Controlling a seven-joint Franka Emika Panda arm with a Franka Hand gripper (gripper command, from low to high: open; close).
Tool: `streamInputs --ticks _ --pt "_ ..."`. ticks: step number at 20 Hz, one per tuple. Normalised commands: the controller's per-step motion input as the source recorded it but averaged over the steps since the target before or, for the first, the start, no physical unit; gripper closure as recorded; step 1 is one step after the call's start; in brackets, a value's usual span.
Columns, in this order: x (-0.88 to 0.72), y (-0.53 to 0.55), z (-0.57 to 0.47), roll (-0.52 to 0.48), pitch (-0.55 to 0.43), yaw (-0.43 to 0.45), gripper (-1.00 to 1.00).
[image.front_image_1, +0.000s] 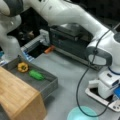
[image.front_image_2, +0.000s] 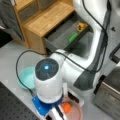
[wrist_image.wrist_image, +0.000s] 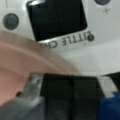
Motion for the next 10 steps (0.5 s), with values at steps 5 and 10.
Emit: streamInputs --ticks 5,10 --pt "0.22 0.12 -0.08 -0.261 0.162 -0.01 -1.0" --pt "0.22 0.1 -0.09 -0.261 0.163 -0.016 -1.0"
